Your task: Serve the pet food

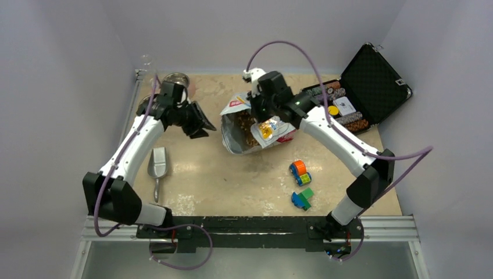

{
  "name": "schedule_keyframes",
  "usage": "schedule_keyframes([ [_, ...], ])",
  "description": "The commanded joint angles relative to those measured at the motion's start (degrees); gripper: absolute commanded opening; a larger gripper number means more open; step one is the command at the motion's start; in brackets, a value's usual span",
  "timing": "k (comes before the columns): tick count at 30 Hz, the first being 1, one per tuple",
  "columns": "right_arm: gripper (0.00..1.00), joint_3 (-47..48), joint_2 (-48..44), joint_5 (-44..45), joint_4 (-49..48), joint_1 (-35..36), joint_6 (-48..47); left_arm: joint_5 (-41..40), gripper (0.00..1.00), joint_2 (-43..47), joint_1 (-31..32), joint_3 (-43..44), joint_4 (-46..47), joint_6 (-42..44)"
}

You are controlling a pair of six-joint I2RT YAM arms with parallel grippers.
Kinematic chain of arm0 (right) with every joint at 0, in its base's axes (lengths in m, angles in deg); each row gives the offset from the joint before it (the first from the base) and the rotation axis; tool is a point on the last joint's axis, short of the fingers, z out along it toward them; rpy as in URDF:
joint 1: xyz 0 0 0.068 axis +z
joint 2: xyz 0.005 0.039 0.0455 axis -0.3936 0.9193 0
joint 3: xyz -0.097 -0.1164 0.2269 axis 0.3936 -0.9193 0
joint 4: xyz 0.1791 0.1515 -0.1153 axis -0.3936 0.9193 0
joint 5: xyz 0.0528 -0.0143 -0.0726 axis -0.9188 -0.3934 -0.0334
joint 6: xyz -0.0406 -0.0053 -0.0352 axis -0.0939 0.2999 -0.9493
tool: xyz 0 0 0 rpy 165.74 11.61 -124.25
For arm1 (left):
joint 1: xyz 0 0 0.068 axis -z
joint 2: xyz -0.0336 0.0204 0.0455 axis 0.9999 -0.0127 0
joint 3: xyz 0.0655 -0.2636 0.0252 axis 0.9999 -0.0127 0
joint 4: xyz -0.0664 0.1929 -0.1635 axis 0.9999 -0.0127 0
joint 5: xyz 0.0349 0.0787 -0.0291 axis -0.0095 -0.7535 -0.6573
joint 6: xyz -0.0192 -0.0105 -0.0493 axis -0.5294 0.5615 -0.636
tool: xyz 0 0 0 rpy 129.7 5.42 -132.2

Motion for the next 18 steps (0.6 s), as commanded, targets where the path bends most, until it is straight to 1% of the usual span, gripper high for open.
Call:
schedule_keyframes([
  [1,0.0,-4.5,-0.6,-6.3,-10.3,5.0,6.9,-5.0,0.49,10.7,-2.9,-8.3,-7.2,14.7],
  [3,0.0,-3.6,0.6,-6.5,-8.9,6.0,6.3,-3.9,0.62,17.8,-2.9,-13.0,-7.6,15.8],
  [5,0.0,-0.2,2.2,-5.8,-4.9,6.1,6.1,-5.6,0.64,25.4,-2.9,-15.1,-10.6,16.0],
  [7,0.0,6.5,3.7,-4.5,0.6,6.2,4.9,-9.4,0.64,33.7,-2.9,-15.7,-14.6,16.3],
  [10,0.0,13.2,3.2,0.9,7.0,6.2,3.0,-16.6,0.65,40.4,-3.0,-14.3,-22.2,17.4],
  [12,0.0,12.4,1.1,2.8,7.2,6.4,2.3,-18.8,0.64,42.8,-3.0,-14.1,-25.1,17.9],
  [13,0.0,10.0,0.0,2.1,5.5,6.3,3.2,-19.0,0.63,43.5,-3.0,-14.3,-26.2,17.8],
  [15,0.0,2.6,-0.5,-2.2,-1.2,7.1,7.2,-19.2,0.6,44.8,-2.9,-15.2,-27.7,16.2],
  [16,0.0,-1.6,0.7,-5.8,-5.6,7.8,9.8,-19.9,0.59,45.5,-2.9,-15.8,-28.3,14.7],
  [17,0.0,-3.6,3.5,-9.7,-8.0,8.5,12.4,-21.2,0.59,46.5,-2.9,-16.7,-28.5,12.0],
  [18,0.0,-0.9,7.4,-12.3,-5.1,9.3,13.7,-22.7,0.61,47.1,-2.9,-17.7,-28.4,10.2],
])
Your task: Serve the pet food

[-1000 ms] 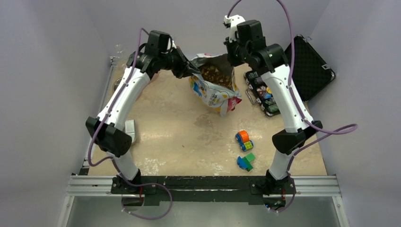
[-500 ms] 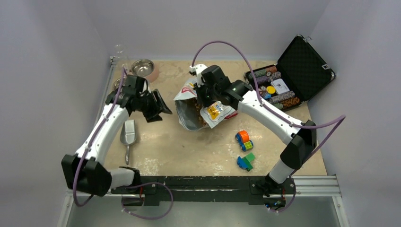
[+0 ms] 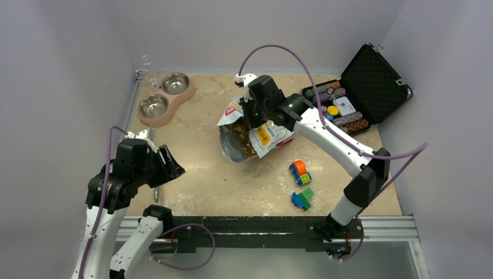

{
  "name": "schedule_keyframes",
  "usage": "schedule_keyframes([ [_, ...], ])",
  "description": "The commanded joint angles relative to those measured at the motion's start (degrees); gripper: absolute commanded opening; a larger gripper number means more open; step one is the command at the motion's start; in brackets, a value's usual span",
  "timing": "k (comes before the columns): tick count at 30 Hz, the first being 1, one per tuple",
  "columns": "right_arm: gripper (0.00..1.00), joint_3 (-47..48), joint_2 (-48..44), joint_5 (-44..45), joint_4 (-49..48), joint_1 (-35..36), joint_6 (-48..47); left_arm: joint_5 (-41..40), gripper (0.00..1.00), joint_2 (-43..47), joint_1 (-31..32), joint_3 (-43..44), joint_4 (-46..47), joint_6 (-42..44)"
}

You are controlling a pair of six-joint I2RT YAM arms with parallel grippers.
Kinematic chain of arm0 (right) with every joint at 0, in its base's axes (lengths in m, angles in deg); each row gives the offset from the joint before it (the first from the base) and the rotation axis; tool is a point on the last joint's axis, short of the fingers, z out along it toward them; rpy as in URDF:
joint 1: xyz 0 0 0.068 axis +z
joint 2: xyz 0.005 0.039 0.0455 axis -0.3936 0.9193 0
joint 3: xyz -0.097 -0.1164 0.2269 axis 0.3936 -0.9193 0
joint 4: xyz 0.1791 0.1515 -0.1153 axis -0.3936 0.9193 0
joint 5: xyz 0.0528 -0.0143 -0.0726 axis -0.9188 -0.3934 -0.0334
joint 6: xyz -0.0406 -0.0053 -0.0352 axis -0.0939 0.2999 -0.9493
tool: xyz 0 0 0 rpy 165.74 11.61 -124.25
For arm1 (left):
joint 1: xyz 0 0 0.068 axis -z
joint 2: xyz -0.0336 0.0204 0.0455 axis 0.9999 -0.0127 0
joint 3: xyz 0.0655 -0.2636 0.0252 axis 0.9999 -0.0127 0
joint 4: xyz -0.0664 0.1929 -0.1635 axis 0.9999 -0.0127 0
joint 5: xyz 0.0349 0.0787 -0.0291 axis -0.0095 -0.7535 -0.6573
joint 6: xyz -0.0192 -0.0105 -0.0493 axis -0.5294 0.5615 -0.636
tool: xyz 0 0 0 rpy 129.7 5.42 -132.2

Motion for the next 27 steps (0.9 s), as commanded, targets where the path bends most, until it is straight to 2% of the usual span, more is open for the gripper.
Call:
schedule_keyframes([
  [1,0.0,1.7,7.8,-10.6,-3.2,4.6,8.3,-7.3,0.64,1.2,0.0,-3.5,-3.9,-5.9],
  [3,0.0,1.5,5.8,-6.7,-2.3,6.8,6.2,-9.0,0.67,-1.5,0.0,-4.0,-3.6,-6.1],
  [5,0.0,-3.6,-0.5,-7.3,-7.7,6.5,5.4,-11.2,0.71,-7.3,-0.1,-3.4,-4.0,-5.6],
  [9,0.0,-1.0,-2.4,-11.5,-3.4,5.4,4.5,-21.8,0.85,-18.7,-1.3,-0.5,-6.1,-9.2],
  [12,0.0,-2.6,-4.5,-15.6,-3.2,5.5,5.5,-21.9,0.93,-22.0,-4.8,-2.7,-2.3,-11.8],
  [15,0.0,-7.6,-7.9,-20.1,-7.3,5.5,7.8,-19.6,0.95,-26.4,-9.1,-6.2,3.1,-13.3],
  [20,0.0,-8.3,-10.2,-22.4,-5.8,5.3,5.3,-23.6,0.97,-31.0,-12.5,-9.5,4.8,-18.3],
  [23,0.0,-9.0,-11.7,-22.5,-5.9,4.9,3.9,-20.5,0.96,-35.1,-16.6,-12.8,12.5,-14.1],
  [27,0.0,-9.9,-13.0,-24.4,-6.5,4.6,3.0,-20.3,0.91,-42.2,-17.1,-10.6,17.2,-10.1],
])
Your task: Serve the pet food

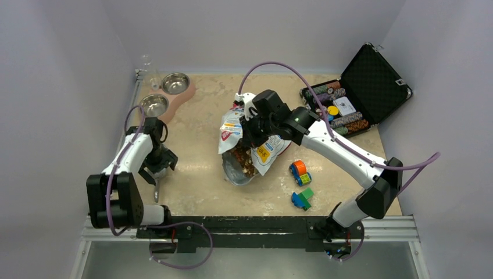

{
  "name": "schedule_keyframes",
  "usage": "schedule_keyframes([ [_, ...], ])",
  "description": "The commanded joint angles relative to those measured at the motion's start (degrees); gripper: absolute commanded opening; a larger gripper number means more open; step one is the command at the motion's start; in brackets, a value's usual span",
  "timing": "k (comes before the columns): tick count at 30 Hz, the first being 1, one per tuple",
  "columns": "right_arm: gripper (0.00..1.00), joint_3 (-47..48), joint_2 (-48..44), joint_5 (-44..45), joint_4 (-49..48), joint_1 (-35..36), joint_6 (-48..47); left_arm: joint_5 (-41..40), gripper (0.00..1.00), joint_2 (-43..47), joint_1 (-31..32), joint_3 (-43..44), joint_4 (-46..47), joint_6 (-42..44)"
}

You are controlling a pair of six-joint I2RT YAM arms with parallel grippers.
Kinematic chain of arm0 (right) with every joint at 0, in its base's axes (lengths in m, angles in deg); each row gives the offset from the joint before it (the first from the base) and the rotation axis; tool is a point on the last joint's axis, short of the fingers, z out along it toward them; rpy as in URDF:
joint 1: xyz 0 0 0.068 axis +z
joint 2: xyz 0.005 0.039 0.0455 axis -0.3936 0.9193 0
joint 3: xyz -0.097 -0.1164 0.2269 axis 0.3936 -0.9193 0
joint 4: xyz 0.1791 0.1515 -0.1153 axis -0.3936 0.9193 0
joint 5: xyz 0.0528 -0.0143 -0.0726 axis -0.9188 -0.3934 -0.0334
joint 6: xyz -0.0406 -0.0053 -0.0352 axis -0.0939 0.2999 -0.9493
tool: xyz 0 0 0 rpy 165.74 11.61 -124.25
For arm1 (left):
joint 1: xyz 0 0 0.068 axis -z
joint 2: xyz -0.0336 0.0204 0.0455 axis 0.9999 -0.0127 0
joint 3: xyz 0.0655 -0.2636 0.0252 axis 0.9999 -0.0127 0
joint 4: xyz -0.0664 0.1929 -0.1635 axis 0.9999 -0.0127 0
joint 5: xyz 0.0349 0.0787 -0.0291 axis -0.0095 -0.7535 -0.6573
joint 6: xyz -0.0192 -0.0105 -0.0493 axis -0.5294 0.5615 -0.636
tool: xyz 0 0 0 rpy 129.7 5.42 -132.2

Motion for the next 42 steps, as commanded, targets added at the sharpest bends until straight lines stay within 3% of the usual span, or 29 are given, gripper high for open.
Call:
schedule_keyframes([
  [1,0.0,2.4,-5.8,-9.7,-4.2,0.9,-0.6,-0.6,0.9,-5.3,-1.0,1.5,8.2,3.1],
  [6,0.0,0.8,-7.8,-8.3,-4.2,-0.3,-1.1,5.2,0.67,-11.0,-1.0,-2.0,15.5,2.9],
  [8,0.0,1.8,-7.9,-8.7,-2.4,-1.5,-0.6,5.9,0.64,-12.9,-1.0,0.1,15.4,4.5],
  [10,0.0,1.4,-9.1,-8.0,-2.4,-2.0,-0.8,7.6,0.52,-13.0,-1.0,1.9,15.9,6.6],
  [13,0.0,-0.1,-10.9,-6.3,-3.4,-2.1,-1.1,13.9,0.44,-13.2,-1.1,2.7,21.2,6.7],
  [16,0.0,-0.2,-11.6,-6.6,-2.8,-2.1,-0.4,23.7,0.29,-17.6,-0.8,5.1,24.9,6.6],
  [18,0.0,-0.3,-12.4,-7.4,-2.6,-2.1,-0.2,27.0,0.27,-17.0,0.3,5.6,25.7,5.3],
  [21,0.0,-0.3,-12.7,-7.3,-2.7,-2.1,-0.2,26.2,0.35,-10.0,1.0,3.7,26.7,4.6],
  [24,0.0,-0.1,-13.0,-8.2,-2.4,-2.1,0.0,21.2,0.54,-3.5,0.9,4.2,19.0,5.8],
  [27,0.0,-0.6,-13.8,-9.5,-3.3,-2.1,0.2,11.9,0.8,3.7,0.0,3.6,10.4,4.6],
  [30,0.0,-0.6,-14.3,-10.1,-3.4,-2.1,0.0,2.0,0.93,5.8,-1.8,3.3,3.4,4.4],
  [36,0.0,-3.0,-16.6,-12.4,-5.1,-2.0,0.0,0.0,0.98,-1.9,-14.0,6.6,5.5,15.9],
  [42,0.0,-5.4,-18.5,-14.0,-6.4,-2.1,0.7,7.2,0.99,-5.8,-18.3,6.3,16.9,19.5],
])
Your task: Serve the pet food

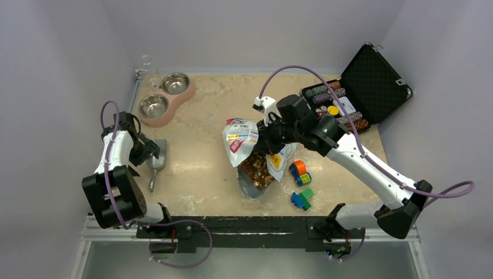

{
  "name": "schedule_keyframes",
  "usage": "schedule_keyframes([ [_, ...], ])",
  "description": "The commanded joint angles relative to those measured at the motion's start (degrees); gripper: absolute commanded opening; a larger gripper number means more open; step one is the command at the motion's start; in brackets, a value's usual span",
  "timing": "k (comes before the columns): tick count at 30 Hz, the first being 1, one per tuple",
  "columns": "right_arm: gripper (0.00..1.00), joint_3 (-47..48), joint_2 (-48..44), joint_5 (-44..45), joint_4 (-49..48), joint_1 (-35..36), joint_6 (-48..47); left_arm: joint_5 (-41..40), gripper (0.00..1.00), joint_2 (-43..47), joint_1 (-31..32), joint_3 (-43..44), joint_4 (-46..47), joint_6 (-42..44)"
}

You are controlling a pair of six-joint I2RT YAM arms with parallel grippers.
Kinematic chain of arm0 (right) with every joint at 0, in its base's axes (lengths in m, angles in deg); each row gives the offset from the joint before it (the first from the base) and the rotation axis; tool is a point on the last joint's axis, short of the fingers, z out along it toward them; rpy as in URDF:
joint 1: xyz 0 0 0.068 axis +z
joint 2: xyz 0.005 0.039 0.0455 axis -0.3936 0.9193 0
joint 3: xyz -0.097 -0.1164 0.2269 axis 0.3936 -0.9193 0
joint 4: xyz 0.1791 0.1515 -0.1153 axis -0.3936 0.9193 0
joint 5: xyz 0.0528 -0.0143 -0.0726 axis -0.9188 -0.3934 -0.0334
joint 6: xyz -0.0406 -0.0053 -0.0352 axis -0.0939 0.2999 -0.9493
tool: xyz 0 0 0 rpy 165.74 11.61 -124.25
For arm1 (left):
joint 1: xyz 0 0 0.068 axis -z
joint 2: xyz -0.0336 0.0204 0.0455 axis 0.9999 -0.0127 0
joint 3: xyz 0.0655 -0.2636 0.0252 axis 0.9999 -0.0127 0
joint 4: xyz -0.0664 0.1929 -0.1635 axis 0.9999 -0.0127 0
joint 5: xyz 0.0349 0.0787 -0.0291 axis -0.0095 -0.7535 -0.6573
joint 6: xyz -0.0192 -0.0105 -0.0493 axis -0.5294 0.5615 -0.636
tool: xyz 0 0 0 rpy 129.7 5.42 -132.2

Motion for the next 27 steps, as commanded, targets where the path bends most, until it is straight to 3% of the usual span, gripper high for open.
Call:
schedule_keyframes([
  [1,0.0,1.4,-5.5,-8.4,-9.0,0.7,2.3,3.1,0.96,-3.7,-2.1,2.3,7.5,3.7],
  [5,0.0,2.2,-5.8,-7.2,-8.3,0.7,1.8,10.5,0.7,-13.6,-2.0,3.5,5.6,-0.3],
  [6,0.0,2.7,-5.7,-7.0,-8.0,0.8,1.8,13.7,0.59,-13.8,-1.8,2.3,6.8,-1.9],
  [9,0.0,4.0,-5.1,-6.6,-7.5,0.7,1.4,19.1,0.39,-10.6,0.0,-2.1,11.0,-7.1],
  [13,0.0,4.6,-4.3,-5.2,-7.0,0.8,1.2,24.4,0.21,-8.5,7.9,-4.1,14.9,-12.0],
  [19,0.0,7.2,-1.9,0.5,-5.9,0.7,1.7,28.8,0.13,-5.4,19.4,-11.1,24.1,-21.2],
  [23,0.0,9.1,0.5,3.3,-4.9,0.7,1.4,28.1,0.15,-5.3,24.2,-12.3,24.6,-20.2],
  [25,0.0,9.9,1.5,3.3,-4.6,0.7,1.4,27.8,0.22,-5.1,24.5,-12.4,24.1,-18.5],
  [27,0.0,10.8,2.4,3.3,-4.2,0.6,1.4,27.3,0.42,-3.9,24.5,-12.2,22.4,-16.1],
])
